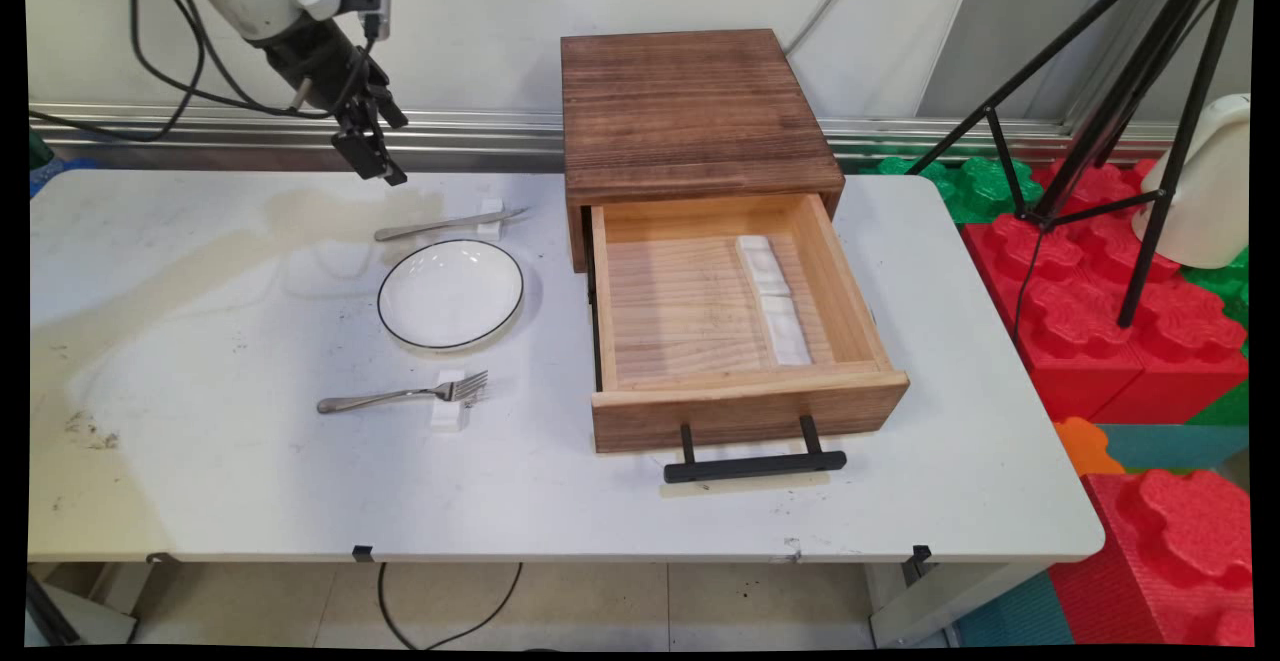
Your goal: Pick up the knife from the left of the white plate
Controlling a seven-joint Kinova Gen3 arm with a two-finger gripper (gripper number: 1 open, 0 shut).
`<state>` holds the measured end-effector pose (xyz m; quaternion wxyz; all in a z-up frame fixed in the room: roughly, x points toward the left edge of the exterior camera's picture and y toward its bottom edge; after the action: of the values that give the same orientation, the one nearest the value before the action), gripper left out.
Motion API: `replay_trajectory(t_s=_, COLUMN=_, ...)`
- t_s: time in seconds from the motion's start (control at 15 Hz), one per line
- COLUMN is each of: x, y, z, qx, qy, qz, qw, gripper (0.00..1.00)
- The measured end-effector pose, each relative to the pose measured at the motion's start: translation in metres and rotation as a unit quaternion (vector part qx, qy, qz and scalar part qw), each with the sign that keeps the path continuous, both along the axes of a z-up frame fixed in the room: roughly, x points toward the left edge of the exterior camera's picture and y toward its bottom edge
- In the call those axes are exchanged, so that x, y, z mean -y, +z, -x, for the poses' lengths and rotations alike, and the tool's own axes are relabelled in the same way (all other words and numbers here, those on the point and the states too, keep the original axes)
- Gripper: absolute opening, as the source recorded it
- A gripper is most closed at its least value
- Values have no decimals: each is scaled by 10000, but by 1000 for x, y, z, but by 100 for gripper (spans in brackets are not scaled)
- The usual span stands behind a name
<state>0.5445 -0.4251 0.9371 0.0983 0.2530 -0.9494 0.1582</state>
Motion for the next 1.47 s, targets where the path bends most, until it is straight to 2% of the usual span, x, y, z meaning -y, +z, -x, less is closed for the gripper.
replay_trajectory(t_s=0.47, x=48, y=-37, z=-9, qx=106, qy=-130, qz=-328, qw=9993, gripper=100)
replay_trajectory(t_s=0.87, x=78, y=-71, z=-11, qx=170, qy=-298, qz=-632, qw=9974, gripper=100)
replay_trajectory(t_s=1.47, x=105, y=-108, z=-8, qx=90, qy=-485, qz=-959, qw=9942, gripper=100)
